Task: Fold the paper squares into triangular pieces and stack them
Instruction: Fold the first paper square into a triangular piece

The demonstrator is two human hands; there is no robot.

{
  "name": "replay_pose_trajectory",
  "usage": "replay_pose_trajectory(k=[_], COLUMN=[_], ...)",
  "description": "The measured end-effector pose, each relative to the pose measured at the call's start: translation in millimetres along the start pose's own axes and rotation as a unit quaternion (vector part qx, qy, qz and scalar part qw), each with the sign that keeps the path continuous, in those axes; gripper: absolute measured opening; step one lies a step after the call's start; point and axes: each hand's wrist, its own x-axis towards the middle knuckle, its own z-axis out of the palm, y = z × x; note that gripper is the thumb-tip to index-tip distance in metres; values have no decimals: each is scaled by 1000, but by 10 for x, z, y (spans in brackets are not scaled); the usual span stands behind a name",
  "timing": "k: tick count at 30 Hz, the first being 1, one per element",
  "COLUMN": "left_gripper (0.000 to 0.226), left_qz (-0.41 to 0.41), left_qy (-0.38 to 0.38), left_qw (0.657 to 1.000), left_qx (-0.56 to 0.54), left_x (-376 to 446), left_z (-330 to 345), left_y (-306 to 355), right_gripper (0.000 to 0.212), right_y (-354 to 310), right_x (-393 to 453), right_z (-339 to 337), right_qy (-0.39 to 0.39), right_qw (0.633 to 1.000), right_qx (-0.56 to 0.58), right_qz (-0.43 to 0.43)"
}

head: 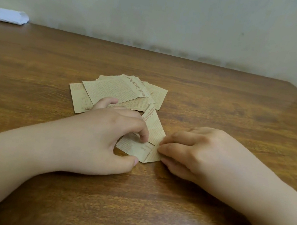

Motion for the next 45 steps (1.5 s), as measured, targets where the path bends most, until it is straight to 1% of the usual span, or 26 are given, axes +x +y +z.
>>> replay_pose_trajectory(k=[4, 8, 13, 16, 20, 23, 24, 25, 28, 32, 36, 39, 41, 45], left_gripper=[42, 36, 31, 31, 40, 51, 51, 47, 17, 3, 13, 18, 19, 22], left_qz=[14, 30, 38, 28, 26, 28, 29, 30, 7, -34, -125, -164, -182, -216], left_qy=[6, 11, 17, 29, 24, 13, 15, 23, 51, 60, 71, 85, 91, 109], left_qw=[1000, 999, 999, 999, 999, 999, 999, 999, 998, 994, 982, 976, 974, 967], left_qx=[2, 3, 9, -5, 0, 22, 25, 23, -20, -79, -118, -110, -100, -75], left_x=[10, 27, 42, 47, 39, 22, 24, 27, 48, 80, 114, 137, 153, 180], left_z=[13, 4, -5, -15, -38, -36, -30, -24, -9, 23, 63, 87, 111, 154], left_y=[-25, -53, -69, -60, -40, -45, -52, -59, -84, -61, -57, -41, -15, 18], right_gripper=[31, 30, 32, 33, 22, 21, 21, 19, 15, 13, 11, 17, 21, 24], right_y=[3, 29, 15, -26, -72, -98, -112, -126, -132, -78, -51, -46, -44, -68], right_x=[0, -24, 15, 41, 24, 11, 13, 14, 2, 5, 13, 26, 40, 72], right_z=[-5, -51, -63, -23, -30, -75, -89, -104, -160, -158, -146, -141, -131, -129], right_qy=[17, -5, -24, 9, -22, -31, -29, -25, -17, -31, -41, -51, -59, -84], right_qw=[1000, 998, 999, 1000, 998, 998, 998, 998, 990, 964, 923, 894, 883, 875], right_qx=[22, 70, 35, -5, -49, -46, -33, -14, 45, 132, 214, 236, 231, 207], right_qz=[-10, -1, -9, -17, -14, 26, 43, 62, 131, 229, 317, 378, 405, 429])
